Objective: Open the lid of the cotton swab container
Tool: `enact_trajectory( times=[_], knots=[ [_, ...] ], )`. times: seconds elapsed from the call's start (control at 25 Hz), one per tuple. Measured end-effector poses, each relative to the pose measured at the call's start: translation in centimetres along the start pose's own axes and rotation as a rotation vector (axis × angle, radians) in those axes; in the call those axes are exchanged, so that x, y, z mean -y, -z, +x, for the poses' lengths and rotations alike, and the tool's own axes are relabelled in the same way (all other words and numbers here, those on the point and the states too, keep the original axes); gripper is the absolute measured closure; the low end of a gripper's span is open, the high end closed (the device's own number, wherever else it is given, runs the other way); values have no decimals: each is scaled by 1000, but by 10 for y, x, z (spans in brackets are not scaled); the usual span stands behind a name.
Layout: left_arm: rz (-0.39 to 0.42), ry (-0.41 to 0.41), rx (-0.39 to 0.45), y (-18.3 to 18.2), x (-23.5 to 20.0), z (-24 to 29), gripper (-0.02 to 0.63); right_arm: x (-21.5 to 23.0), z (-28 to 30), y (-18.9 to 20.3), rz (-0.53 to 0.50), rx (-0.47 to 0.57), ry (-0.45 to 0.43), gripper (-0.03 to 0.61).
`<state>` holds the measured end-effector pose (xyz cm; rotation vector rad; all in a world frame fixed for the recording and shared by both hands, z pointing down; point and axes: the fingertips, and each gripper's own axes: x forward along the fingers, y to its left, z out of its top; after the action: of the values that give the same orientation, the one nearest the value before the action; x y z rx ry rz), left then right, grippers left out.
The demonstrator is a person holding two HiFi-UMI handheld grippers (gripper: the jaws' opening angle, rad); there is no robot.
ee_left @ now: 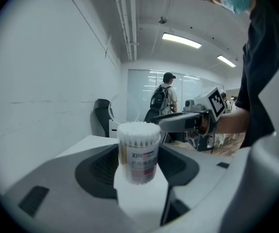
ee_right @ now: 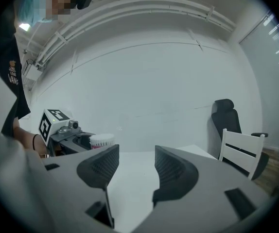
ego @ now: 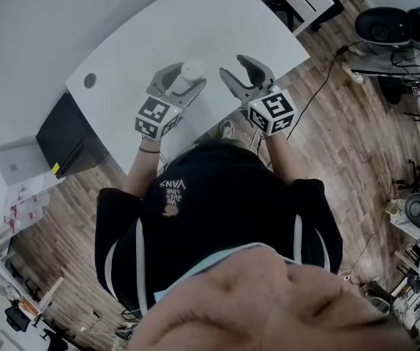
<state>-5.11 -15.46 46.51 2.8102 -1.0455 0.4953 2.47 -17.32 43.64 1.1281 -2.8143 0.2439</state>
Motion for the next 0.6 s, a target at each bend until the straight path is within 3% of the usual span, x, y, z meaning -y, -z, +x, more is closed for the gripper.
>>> enact_trajectory(
  times=[0.6],
  knots=[
    [-7,-20,29,-11,2,-12,357,-12,-19,12,-26,-26,12,413]
  ],
)
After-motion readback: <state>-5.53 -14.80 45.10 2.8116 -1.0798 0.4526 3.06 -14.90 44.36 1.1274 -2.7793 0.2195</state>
